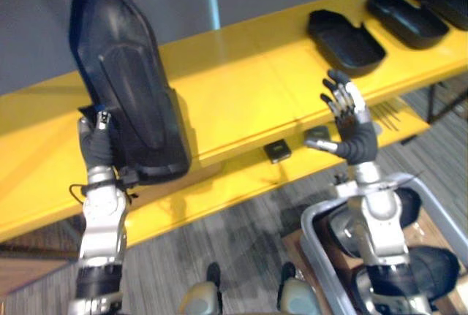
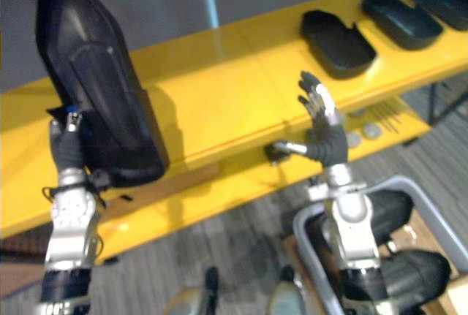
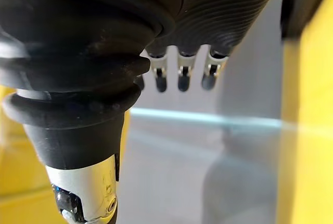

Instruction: Walk over and take plastic housings, then place them on the shelf

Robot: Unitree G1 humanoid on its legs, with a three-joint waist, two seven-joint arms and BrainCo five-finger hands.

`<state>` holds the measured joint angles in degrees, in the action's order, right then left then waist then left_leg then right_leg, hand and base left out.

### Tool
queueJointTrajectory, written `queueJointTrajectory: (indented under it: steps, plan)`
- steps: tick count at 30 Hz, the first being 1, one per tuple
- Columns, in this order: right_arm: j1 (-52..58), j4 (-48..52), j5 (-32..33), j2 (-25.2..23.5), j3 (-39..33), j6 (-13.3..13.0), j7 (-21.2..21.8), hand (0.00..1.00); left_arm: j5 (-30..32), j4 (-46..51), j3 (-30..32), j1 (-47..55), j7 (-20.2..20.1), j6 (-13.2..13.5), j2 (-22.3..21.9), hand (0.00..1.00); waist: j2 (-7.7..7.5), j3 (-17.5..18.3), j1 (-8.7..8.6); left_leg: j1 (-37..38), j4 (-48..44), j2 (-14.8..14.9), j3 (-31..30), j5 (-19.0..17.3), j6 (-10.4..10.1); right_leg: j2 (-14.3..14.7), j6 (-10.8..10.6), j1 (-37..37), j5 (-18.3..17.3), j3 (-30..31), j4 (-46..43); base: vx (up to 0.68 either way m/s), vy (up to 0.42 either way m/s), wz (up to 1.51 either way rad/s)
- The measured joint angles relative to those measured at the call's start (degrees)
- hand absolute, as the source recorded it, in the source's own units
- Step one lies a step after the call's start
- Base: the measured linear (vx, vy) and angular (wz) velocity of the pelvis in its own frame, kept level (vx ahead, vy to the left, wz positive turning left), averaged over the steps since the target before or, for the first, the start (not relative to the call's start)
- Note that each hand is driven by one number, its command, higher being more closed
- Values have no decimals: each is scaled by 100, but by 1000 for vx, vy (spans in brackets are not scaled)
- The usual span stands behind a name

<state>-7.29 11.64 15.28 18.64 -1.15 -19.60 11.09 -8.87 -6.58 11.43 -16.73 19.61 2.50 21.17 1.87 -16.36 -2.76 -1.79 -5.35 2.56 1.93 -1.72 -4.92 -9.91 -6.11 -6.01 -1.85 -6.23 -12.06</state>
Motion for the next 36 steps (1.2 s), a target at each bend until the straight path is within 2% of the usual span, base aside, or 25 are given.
queueJointTrajectory:
  steps: [1,3,6,7,10,12,15,16,17,19,25,26,33,36]
  plan:
    - [108,15,251,11,20,103,169,0,-189,-421,-61,-317,137,-157,106,100,1,-1,-77,6,12,20,87,0,0,29,6,-42,30,76,10,-20,2,-37]
    - [291,11,474,9,85,246,323,0,-348,-831,-62,-646,292,-258,124,100,1,-1,-123,89,76,42,184,1,1,68,8,-59,46,183,9,-15,-4,-32]
    - [555,12,693,-37,461,279,506,0,-717,-1247,-98,-1104,651,-464,263,100,4,-2,-194,154,122,76,363,0,-1,111,9,-142,48,335,-22,-10,-7,-28]
    - [594,12,748,-73,651,279,520,0,-838,-1480,-124,-1300,748,-572,368,100,10,-2,-277,152,147,75,380,9,-8,111,9,-170,47,346,-31,-17,-8,-18]
    - [690,44,754,-151,1011,338,505,0,-939,-2001,-250,-1722,1031,-884,490,100,14,-1,-353,157,182,80,471,16,-9,133,5,-223,49,477,-19,-1,0,-11]
    - [789,183,754,-214,1300,392,489,0,-1093,-2350,-414,-1953,1182,-1241,543,100,14,0,-443,124,184,83,502,13,-12,135,-10,-275,60,512,-16,16,1,-7]
    - [939,395,755,-266,1564,490,418,0,-1090,-2638,-511,-2076,1337,-1585,544,100,13,-2,-455,46,175,111,655,2,-27,190,1,-433,120,657,-12,21,-7,-20]
    - [1028,404,760,-290,1679,512,396,0,-1092,-2790,-511,-2079,1360,-1787,545,100,14,-2,-482,79,172,125,715,-5,-34,216,1,-430,134,695,-4,45,-12,-30]
    - [1087,410,762,-313,1719,519,392,0,-1092,-2833,-510,-2079,1367,-1880,545,100,14,-2,-507,89,172,131,743,-5,-35,224,1,-429,134,709,-4,51,-18,-20]
    - [1371,495,768,-413,1943,677,391,0,-1091,-2891,-469,-2080,1388,-2194,563,100,21,-6,-569,182,177,180,857,-41,-36,282,6,-403,137,797,-4,29,-17,-22]
    - [1754,787,760,-425,2290,705,370,0,-1140,-2912,-294,-2085,1189,-2397,582,100,34,-14,-697,217,129,216,1015,-108,-19,318,25,-401,172,870,35,-20,-3,-14]
    - [1753,797,761,-424,2322,705,362,0,-1142,-2913,-294,-2085,1147,-2404,583,0,40,-17,-702,170,87,228,1054,-129,-12,327,21,-404,193,907,79,-48,7,-14]
    - [1713,826,778,-412,2419,706,56,0,-1602,-3143,-294,-2325,1255,-2371,539,0,160,-82,-741,129,88,235,1118,-141,4,315,2,-431,250,951,157,-17,3,-4]
    - [1662,879,873,-407,2417,710,1,0,-1776,-3188,-296,-2472,1496,-2152,530,0,161,-83,-742,18,80,224,1133,-124,-4,310,-3,-604,261,968,89,12,-3,1]
